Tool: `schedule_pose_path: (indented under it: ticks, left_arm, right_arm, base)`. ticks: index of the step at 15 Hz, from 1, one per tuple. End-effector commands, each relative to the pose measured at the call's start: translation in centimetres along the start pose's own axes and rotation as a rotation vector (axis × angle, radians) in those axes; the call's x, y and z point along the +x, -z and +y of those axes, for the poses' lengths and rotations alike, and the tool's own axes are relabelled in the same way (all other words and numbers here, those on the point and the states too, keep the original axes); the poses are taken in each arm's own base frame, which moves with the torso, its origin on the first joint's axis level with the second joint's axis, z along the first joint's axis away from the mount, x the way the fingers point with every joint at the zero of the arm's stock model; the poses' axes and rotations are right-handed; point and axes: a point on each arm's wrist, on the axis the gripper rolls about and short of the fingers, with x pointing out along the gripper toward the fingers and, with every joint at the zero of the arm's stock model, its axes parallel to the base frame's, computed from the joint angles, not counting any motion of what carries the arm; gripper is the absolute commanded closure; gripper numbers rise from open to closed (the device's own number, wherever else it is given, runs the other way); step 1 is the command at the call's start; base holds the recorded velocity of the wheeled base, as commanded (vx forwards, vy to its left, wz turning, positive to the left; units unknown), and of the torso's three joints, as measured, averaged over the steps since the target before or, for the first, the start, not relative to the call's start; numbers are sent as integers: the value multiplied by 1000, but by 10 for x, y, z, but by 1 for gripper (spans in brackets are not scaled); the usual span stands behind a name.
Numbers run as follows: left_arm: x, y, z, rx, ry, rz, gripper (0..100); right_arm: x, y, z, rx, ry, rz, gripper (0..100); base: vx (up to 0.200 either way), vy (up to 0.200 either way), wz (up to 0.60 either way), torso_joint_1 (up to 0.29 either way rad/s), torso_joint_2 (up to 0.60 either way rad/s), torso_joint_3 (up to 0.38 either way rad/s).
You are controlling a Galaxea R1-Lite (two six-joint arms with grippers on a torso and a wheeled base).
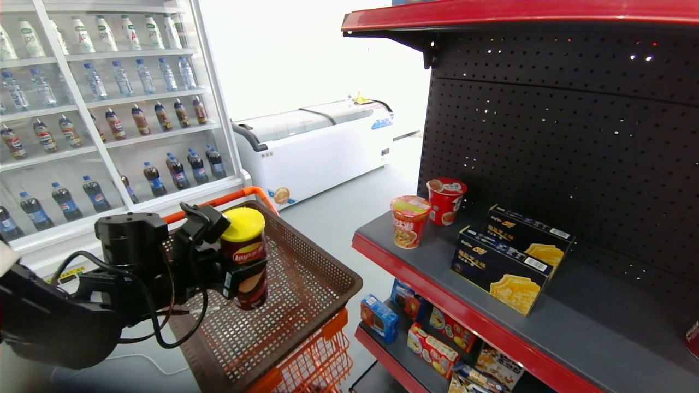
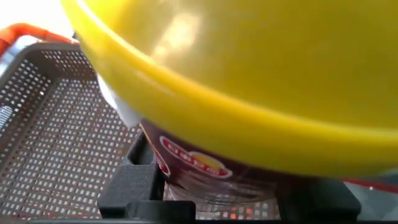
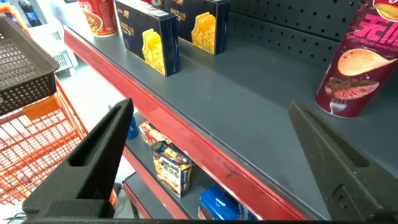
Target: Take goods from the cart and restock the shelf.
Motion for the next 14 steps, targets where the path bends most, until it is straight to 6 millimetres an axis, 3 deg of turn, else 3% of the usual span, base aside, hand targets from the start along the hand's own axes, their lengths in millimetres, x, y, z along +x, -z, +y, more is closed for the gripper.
schedule_pose_path:
  ticks: [1, 3, 6, 11, 14]
  left_arm:
    - [-33, -43, -12, 21, -60, -131, 100]
    - [-47, -54, -17, 6, -145, -157, 100]
    - [-86, -70, -28, -94, -163, -262, 100]
    - [-163, -71, -56, -159, -180, -192, 100]
    - [-189, -64, -67, -197, -211, -221, 100]
  right_arm:
    - [0, 0, 0, 1, 0, 1, 0]
    - [0, 0, 0, 1, 1, 1, 0]
    - [0, 0, 0, 0, 0, 1, 0]
    - [0, 0, 0, 1, 1, 1, 0]
    - [0, 0, 0, 1, 1, 1, 0]
  base:
    - [0, 0, 0, 0, 0, 0]
    - [0, 0, 0, 0, 0, 0]
    - [0, 0, 0, 0, 0, 0]
    - [0, 0, 0, 0, 0, 0]
    - [0, 0, 0, 0, 0, 0]
